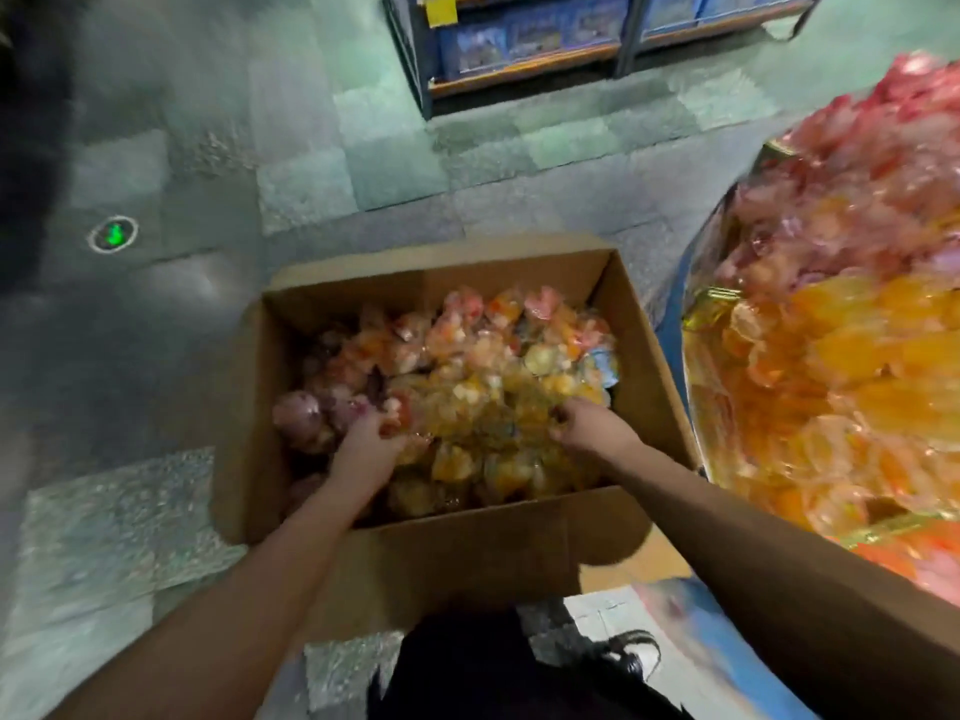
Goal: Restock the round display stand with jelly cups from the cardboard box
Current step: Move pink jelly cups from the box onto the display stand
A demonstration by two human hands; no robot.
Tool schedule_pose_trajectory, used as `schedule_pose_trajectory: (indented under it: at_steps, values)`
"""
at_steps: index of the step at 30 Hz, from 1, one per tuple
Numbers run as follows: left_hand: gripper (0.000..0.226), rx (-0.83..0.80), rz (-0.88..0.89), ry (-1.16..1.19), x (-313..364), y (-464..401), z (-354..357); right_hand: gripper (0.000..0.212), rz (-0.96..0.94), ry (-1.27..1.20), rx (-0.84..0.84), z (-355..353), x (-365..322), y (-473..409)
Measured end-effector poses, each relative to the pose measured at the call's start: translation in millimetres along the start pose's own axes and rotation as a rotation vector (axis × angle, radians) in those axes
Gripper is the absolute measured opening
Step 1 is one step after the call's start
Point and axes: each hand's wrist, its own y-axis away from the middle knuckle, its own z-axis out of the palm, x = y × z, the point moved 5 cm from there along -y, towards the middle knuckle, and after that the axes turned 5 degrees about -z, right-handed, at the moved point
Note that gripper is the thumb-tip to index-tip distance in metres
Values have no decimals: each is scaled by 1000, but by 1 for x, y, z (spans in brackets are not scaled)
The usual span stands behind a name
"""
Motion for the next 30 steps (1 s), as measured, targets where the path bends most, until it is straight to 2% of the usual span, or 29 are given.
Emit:
schedule_pose_trajectory:
  at_steps: [3,7,14,17,21,25,30]
  values:
    - [27,-13,-44,-23,-9,-26,-8,42,43,31,-34,1,-22,-40]
    - [33,-55,-80,46,12,-62,-10,51,99,0,6,-4,-44,-86]
    - [51,-255,-360,507,56,-122,19,79,229,-166,55,-6,-50,-153]
    - [65,-295,-459,673,60,-144,36,80,240,-213,80,2,-52,-170]
    - [78,-307,-531,743,53,-171,55,64,251,-204,92,13,-46,-186]
    - [67,-324,-578,822,54,-173,58,62,280,-295,110,17,-38,-184]
    - [34,-360,-544,997,68,-145,43,71,292,-413,69,16,-33,-160]
